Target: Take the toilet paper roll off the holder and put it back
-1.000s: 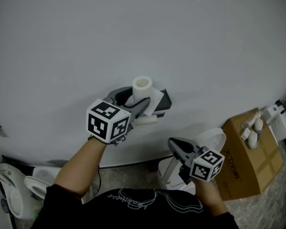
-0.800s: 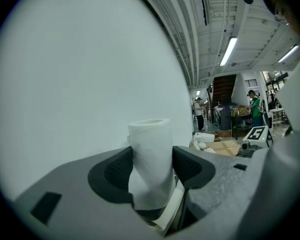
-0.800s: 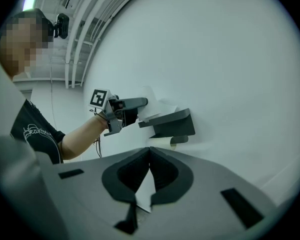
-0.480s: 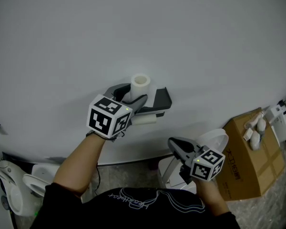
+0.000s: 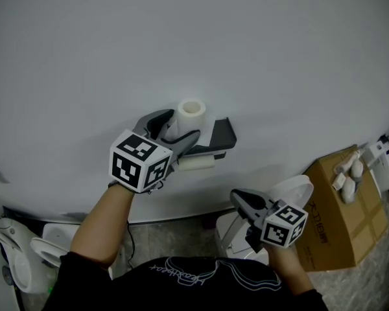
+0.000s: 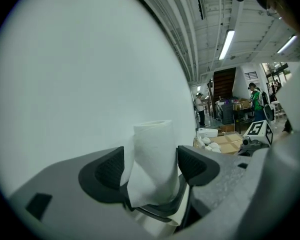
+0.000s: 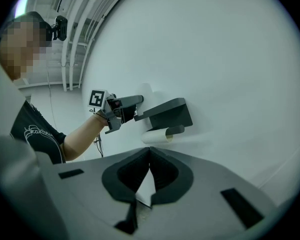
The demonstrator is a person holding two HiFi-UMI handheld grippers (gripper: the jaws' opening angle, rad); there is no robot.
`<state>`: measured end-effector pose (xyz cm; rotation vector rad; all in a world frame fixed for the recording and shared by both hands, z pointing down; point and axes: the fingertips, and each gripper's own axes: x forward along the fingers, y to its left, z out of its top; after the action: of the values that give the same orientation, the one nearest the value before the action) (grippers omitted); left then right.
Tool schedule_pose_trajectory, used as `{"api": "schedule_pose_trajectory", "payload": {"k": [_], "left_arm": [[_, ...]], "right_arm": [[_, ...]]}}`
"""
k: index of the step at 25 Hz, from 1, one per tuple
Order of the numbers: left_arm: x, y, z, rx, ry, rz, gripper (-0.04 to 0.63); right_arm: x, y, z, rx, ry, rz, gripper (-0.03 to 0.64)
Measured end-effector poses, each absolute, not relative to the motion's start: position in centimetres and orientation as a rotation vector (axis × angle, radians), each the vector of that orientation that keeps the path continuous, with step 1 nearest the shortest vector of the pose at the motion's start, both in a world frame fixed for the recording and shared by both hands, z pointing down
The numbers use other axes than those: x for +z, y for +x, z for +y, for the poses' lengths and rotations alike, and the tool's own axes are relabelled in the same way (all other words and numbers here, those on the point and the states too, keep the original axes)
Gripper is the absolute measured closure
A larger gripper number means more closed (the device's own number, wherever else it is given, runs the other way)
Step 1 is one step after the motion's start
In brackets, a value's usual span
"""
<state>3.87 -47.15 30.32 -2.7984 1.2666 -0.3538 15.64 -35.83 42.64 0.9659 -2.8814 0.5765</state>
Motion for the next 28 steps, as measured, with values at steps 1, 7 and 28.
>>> {"api": "schedule_pose_trajectory", "payload": {"k": [1, 7, 28], "left_arm": [[30.3, 3.6, -47.0, -0.342, -2.805, 1.270, 0.269], [29.7, 1.4, -44.5, -0.212, -2.857, 1.347, 0.261], [35.5, -2.0, -25.8, 0.045, -3.174, 1.266, 0.591]], "right_arm": [[42.7, 15.5, -35.8, 0.576, 0.968, -2.879, 0.614], [42.5, 14.9, -35.1, 0.533, 0.960, -2.877, 0.614], [34.8, 8.0, -25.3, 0.369, 0.897, -3.059, 0.614]]}}
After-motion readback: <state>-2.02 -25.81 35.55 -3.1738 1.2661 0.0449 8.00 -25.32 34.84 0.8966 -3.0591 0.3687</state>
